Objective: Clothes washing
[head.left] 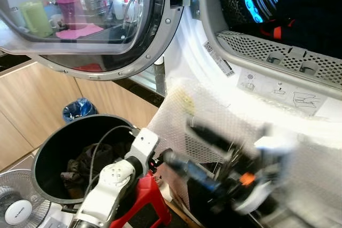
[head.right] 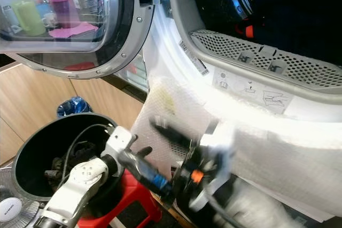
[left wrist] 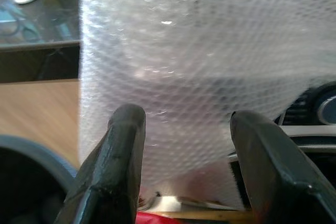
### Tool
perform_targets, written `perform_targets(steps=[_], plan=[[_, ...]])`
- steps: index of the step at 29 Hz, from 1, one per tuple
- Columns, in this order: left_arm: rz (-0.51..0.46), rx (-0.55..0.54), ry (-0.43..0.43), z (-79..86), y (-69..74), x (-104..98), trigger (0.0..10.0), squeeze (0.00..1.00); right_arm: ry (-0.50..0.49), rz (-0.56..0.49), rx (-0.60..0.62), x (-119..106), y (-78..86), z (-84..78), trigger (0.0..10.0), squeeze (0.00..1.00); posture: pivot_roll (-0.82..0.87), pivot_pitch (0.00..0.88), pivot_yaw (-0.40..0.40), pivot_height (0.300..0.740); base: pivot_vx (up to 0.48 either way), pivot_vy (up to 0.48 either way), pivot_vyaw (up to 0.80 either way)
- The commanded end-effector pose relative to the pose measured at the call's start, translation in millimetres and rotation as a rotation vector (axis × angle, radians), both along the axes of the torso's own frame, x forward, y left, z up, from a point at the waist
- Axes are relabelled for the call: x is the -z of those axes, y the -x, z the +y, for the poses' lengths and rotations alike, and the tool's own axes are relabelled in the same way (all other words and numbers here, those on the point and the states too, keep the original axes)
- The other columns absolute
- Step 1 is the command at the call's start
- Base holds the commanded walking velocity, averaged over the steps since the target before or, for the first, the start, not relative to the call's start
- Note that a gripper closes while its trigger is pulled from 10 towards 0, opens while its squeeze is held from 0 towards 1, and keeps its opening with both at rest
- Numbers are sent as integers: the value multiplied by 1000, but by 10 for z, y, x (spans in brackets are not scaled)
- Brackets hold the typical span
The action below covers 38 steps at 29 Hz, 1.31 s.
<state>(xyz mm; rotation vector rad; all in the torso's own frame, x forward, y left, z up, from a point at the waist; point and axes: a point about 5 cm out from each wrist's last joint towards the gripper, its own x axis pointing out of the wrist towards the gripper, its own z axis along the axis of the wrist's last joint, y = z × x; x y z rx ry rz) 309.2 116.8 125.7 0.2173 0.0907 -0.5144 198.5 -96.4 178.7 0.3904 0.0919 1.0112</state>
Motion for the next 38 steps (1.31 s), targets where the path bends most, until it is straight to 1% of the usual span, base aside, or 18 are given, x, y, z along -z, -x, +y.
perform_targets(steps=[1,2,3,5,11,12,13,15,16,19,20,23,31,32,33,34,35,38], plan=[[-5,-20,5,61,10,-27,10000,0,-15,-9,46,28,-43,-26,10000,0,71,113,33,740,0,0,0],[-22,-35,4,104,10,-60,10000,0,-25,97,180,289,-148,-138,10000,0,71,113,33,740,0,0,0],[-22,-35,4,104,10,-60,10000,0,-25,97,180,289,-148,-138,10000,0,71,113,33,740,0,0,0],[-47,-47,6,157,12,-124,10000,0,-6,237,397,689,-269,-340,10000,0,87,112,22,740,0,0,0],[-63,-76,-20,248,27,-163,10000,0,33,431,827,1252,-395,-755,10000,0,101,116,19,740,0,0,0],[-65,-84,-21,264,38,-170,10000,0,65,458,889,1368,-390,-830,10000,0,101,116,19,740,0,0,0],[-74,-103,-23,307,50,-193,10000,0,188,521,947,1648,-319,-942,10000,0,101,116,19,740,0,0,0],[-76,-113,-21,333,51,-209,10000,0,248,567,966,1805,-264,-984,10000,0,120,116,14,740,0,0,0],[-77,-124,-17,372,43,-250,10000,0,356,636,965,2045,-161,-1005,10000,0,126,120,11,740,0,0,0],[-58,-146,-11,448,1,-351,10000,0,495,714,943,2301,6,-1004,10000,0,133,120,7,740,0,0,0],[-23,-187,-29,571,-52,-420,10000,0,526,783,961,2423,112,-1021,10000,0,133,120,7,740,0,0,0],[91,-358,-106,982,-152,-492,10000,0,607,880,975,2594,308,-1038,10000,0,155,125,1,740,0,0,0],[252,-475,-232,1400,-132,-266,10000,0,682,972,986,2740,514,-1004,10000,0,177,122,18,740,0,0,0],[295,-509,-257,1533,-113,-213,10000,133,660,985,1010,2749,523,-995,10000,0,174,121,18,740,0,0,0],[295,-509,-257,1533,-113,-213,10000,133,660,985,1010,2749,523,-995,10000,0,174,121,18,740,0,0,0],[321,-519,-270,1591,-102,-184,10000,827,648,988,1020,2750,522,-989,10000,0,175,126,21,740,0,0,0],[331,-527,-322,1647,-98,-148,10000,1000,648,990,1021,2753,523,-984,10000,0,174,126,21,740,0,0,0],[359,-541,-351,1742,-96,-71,10000,1000,650,990,1028,2758,524,-979,10000,0,172,126,21,740,0,0,0]])
